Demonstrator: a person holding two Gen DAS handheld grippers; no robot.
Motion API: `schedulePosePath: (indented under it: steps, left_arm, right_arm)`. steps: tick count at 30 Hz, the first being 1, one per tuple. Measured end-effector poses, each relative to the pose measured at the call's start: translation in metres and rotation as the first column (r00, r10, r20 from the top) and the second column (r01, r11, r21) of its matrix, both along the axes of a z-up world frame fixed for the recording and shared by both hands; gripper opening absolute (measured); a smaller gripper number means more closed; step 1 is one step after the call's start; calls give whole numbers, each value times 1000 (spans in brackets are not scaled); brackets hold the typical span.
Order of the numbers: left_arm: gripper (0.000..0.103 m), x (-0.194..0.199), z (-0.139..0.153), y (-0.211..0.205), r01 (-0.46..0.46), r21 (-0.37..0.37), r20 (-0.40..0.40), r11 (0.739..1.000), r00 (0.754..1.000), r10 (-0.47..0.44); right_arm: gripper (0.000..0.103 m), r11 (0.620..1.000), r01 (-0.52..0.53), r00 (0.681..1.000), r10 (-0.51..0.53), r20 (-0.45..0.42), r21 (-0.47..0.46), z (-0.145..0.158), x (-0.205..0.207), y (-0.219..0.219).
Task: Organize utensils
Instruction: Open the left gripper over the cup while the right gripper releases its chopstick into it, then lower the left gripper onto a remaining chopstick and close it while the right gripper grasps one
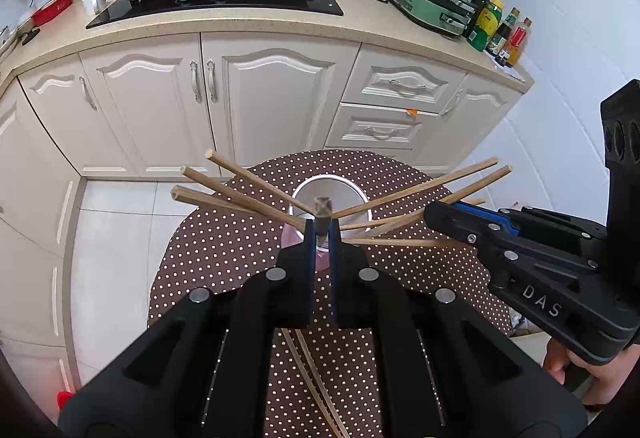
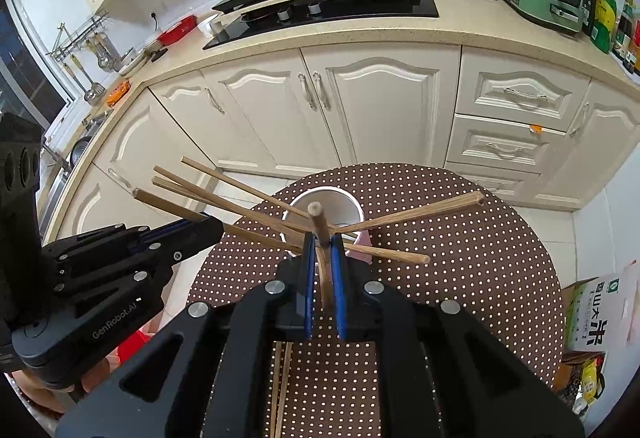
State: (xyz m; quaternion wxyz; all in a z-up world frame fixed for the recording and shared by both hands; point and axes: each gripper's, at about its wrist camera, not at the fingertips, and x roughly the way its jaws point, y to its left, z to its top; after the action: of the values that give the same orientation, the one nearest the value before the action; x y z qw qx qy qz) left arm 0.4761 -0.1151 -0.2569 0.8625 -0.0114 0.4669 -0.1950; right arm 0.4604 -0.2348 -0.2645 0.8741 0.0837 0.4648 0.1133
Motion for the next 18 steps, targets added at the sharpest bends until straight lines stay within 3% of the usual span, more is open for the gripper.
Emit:
schedulePosePath:
  steps: [11,13,15,18]
  left_arm:
    - [9,-18,8,13,-18,-8,10,1000,1000,18]
    - [17,-22,10,16,-22,-13,14,1000,1000,22]
    - [39,-28,12,20,-28,-16,22,999,999,29]
    - [45,-38,13,25,-30,-26,31,999,999,31]
  right_arm:
    - [9,999,38,999,-39,32,24,18,-27,-3]
    - [9,999,45,998,-46,40,28,21,-35,-3]
    - [9,998,49,998,-51,47,30,24,-41,-1]
    - [9,998,53,997,-54,56,33,27,-51,3]
